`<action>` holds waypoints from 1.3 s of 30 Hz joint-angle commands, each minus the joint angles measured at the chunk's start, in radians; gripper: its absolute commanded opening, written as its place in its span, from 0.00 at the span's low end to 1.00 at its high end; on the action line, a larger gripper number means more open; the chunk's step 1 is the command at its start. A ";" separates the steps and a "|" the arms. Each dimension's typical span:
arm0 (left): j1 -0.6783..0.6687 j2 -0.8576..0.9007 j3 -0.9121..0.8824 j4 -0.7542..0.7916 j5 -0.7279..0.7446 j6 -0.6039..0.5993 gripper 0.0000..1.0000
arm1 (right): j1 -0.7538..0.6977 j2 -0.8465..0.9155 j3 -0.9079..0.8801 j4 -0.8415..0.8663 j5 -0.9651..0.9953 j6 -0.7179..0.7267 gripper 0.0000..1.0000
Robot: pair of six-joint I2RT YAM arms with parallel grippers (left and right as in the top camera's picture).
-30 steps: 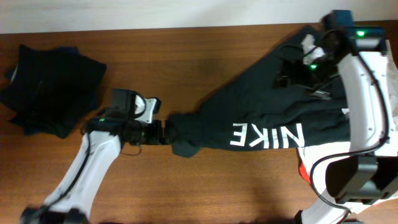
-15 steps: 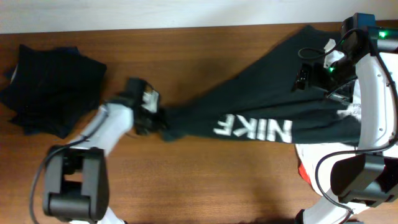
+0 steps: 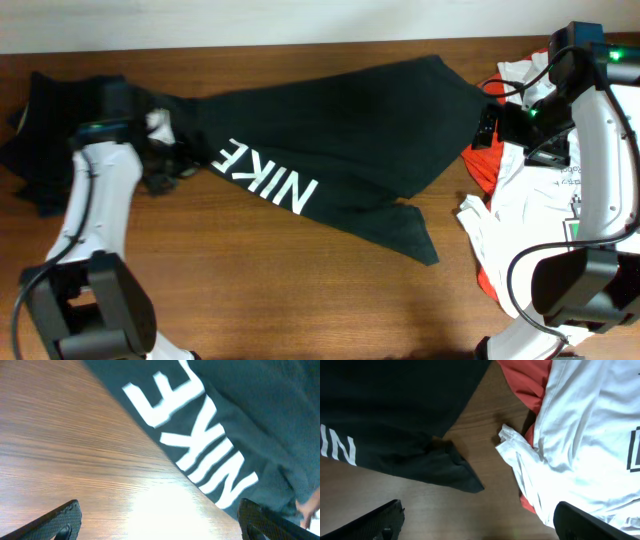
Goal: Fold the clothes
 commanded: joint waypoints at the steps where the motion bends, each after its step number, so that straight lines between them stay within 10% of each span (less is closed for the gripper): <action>1: -0.142 0.000 -0.155 0.076 0.060 -0.087 0.99 | 0.000 -0.031 0.004 -0.001 0.016 -0.002 0.99; 10: -0.497 0.000 -0.454 0.612 0.106 -0.288 0.89 | 0.000 -0.031 0.004 -0.004 0.016 -0.002 0.99; 17: -0.596 0.002 -0.457 0.691 -0.052 -0.310 0.55 | 0.000 -0.031 0.004 -0.009 0.016 -0.002 0.99; 24: -0.639 0.114 -0.457 0.705 -0.032 -0.386 0.61 | 0.000 -0.031 0.004 -0.008 0.016 -0.002 0.99; 29: -0.618 0.123 -0.457 0.724 -0.044 -0.363 0.01 | 0.000 -0.031 0.004 -0.011 0.016 -0.002 0.99; 38: -0.190 -0.074 -0.324 0.386 -0.145 -0.132 0.02 | 0.000 -0.031 0.004 -0.008 0.031 -0.002 0.99; 39: -0.155 -0.092 -0.321 0.370 -0.135 -0.132 0.40 | 0.000 -0.031 0.004 -0.008 0.031 -0.002 0.99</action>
